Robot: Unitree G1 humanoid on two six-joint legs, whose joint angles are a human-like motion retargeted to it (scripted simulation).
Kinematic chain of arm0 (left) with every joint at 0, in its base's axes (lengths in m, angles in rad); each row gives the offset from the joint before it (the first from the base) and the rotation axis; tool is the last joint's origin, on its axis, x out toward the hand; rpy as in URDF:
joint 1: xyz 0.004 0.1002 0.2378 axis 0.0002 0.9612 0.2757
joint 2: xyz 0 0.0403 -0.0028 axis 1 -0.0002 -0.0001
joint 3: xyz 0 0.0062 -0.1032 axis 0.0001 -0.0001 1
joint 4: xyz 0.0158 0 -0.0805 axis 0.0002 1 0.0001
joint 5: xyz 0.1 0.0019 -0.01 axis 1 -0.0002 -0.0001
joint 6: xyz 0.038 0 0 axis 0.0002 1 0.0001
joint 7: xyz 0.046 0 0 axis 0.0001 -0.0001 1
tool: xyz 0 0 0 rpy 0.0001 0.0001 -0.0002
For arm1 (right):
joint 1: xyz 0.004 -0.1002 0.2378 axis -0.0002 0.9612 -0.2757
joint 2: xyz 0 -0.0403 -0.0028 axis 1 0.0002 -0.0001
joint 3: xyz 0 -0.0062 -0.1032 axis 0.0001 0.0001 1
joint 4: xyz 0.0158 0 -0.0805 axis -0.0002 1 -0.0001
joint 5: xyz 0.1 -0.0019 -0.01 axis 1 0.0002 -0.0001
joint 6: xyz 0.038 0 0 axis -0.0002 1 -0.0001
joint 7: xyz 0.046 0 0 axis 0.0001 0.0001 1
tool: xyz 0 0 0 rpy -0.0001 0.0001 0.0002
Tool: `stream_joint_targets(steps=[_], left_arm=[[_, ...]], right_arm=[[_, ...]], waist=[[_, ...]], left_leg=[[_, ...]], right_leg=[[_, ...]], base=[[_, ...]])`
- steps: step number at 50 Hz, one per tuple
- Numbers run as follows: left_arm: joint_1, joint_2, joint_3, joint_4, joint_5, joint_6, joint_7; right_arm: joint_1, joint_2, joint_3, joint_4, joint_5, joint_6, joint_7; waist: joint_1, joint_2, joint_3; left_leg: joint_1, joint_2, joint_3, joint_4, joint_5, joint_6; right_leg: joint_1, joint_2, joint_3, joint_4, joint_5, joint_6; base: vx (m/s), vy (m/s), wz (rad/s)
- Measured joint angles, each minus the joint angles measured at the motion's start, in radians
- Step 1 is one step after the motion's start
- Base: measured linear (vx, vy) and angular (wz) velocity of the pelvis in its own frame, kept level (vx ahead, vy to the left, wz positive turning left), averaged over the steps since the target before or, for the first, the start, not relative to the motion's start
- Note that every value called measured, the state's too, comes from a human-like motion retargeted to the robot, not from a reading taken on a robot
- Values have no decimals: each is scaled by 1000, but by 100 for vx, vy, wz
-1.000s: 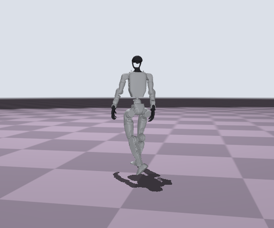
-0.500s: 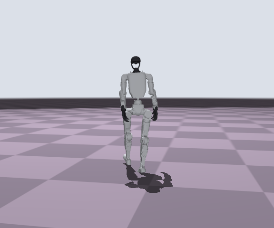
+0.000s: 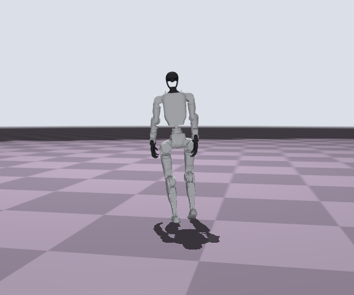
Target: Walk run
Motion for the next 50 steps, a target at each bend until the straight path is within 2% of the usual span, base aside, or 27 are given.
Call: stream_joint_targets(steps=[3,5,8,10,12,13,15,17,19,20,21,22,23,24,25,28,32,35,38,41,43,46,48,50], left_arm=[[-82,22,-46,-63,0,-30,-38],[-122,38,-68,-88,1,-41,-61],[-143,49,-86,-100,-7,-55,-55],[-136,51,-90,-93,-11,-62,-36],[-112,48,-86,-75,-1,-66,-24],[-94,45,-85,-61,10,-68,-22],[-48,39,-79,-24,43,-72,-21],[8,30,-67,27,94,-58,-9],[66,13,-68,81,137,-20,18],[96,6,-66,107,152,2,33],[124,3,-58,131,162,17,42],[152,-1,-48,152,172,30,50],[180,-5,-34,167,183,41,54],[206,-10,-22,178,192,50,58],[233,-15,-11,186,199,59,60],[309,-28,34,208,220,68,79],[396,-26,94,241,244,92,86],[443,-21,136,253,251,122,82],[472,-28,170,253,221,142,73],[481,-36,193,253,174,148,62],[480,-42,208,253,155,151,59],[463,-54,234,253,151,153,62],[448,-59,258,253,154,148,68],[432,-61,266,253,128,141,63]], right_arm=[[34,8,22,0,15,44,50],[44,8,35,0,9,73,85],[39,-1,41,0,-26,89,95],[27,-12,41,0,-47,81,87],[6,-23,33,0,-56,73,73],[-5,-29,22,0,-59,69,66],[-25,-40,-8,0,-63,56,53],[-46,-52,-31,-3,-48,41,52],[-73,-65,-48,-10,-11,37,61],[-91,-73,-49,-12,10,38,69],[-113,-81,-45,-14,28,40,77],[-137,-89,-41,-17,46,41,85],[-165,-96,-38,-22,60,40,92],[-192,-103,-36,-30,70,36,100],[-220,-108,-35,-41,78,31,108],[-281,-116,-16,-103,88,-4,130],[-326,-117,27,-212,95,-68,141],[-345,-130,32,-266,90,-112,133],[-356,-151,28,-275,91,-137,122],[-356,-166,22,-247,92,-142,113],[-346,-167,19,-216,85,-136,108],[-315,-156,12,-165,51,-116,100],[-282,-138,0,-135,8,-95,87],[-240,-111,-3,-108,-38,-73,60]], waist=[[-11,-42,10],[-15,-55,17],[-25,-40,14],[-35,-28,5],[-55,-17,-11],[-71,-10,-20],[-124,10,-35],[-140,29,-48],[-143,41,-44],[-143,38,-40],[-144,21,-41],[-142,5,-41],[-134,-10,-41],[-133,-15,-37],[-136,-15,-30],[-71,-47,-11],[34,-83,6],[95,-83,20],[135,-80,25],[153,-88,20],[170,-95,18],[228,-131,5],[262,-152,-15],[253,-172,-42]], left_leg=[[82,-51,3,-21,-34,-3],[141,-63,2,-34,-54,-16],[213,-44,16,-45,-73,-53],[248,-33,22,-37,-76,-82],[265,-26,14,-14,-45,-118],[272,-20,6,1,-16,-141],[284,8,-16,46,84,-198],[271,33,-23,133,266,-255],[225,44,-61,283,465,-323],[191,39,-74,379,542,-353],[151,22,-69,475,611,-368],[111,13,-55,561,663,-369],[71,21,-21,626,682,-339],[26,43,6,686,642,-301],[-22,73,30,744,572,-259],[-147,112,120,794,417,-170],[-303,59,119,645,273,-113],[-365,47,131,404,235,-49],[-395,49,235,146,174,-22],[-410,-19,258,-57,75,-57],[-396,-28,310,-101,43,-80],[-377,-7,393,-31,74,6],[-369,-23,357,-16,140,50],[-363,-45,295,16,176,95]], right_leg=[[-36,-94,0,-233,-8,13],[-61,-125,8,-375,-36,12],[-89,-116,50,-569,-101,80],[-90,-128,-30,-607,-122,111],[-99,-102,5,-538,-112,18],[-101,-110,-47,-502,-108,0],[-80,-110,-47,-473,-24,8],[-54,-66,82,-444,-8,-24],[-18,-46,127,-416,-17,-78],[9,-50,113,-411,-31,-101],[40,-91,19,-414,-39,-106],[68,-116,-36,-418,-49,-115],[91,-108,-15,-422,-62,-131],[112,-89,22,-426,-73,-146],[132,-64,65,-430,-84,-159],[202,-69,19,-460,-94,-171],[282,-39,58,-495,-117,-196],[340,-2,56,-506,-153,-215],[395,29,45,-512,-189,-226],[446,39,-3,-515,-214,-224],[478,46,-16,-499,-210,-215],[509,32,8,-456,-150,-171],[526,9,-12,-421,-57,-114],[531,-20,-57,-366,100,-33]], base=[[76,-19,38],[76,-19,19],[90,-24,5],[95,-28,-4],[86,-27,22],[96,-32,66],[101,-37,94],[102,-39,45],[107,-38,14],[90,-31,-7],[83,-29,-18],[85,-29,-29],[87,-29,-19],[82,-27,2],[67,-22,0],[74,-20,-68],[74,-14,-86],[71,-7,-22],[80,-1,9],[77,-2,30],[97,0,9],[92,1,-57],[111,5,-56],[117,8,-8]])
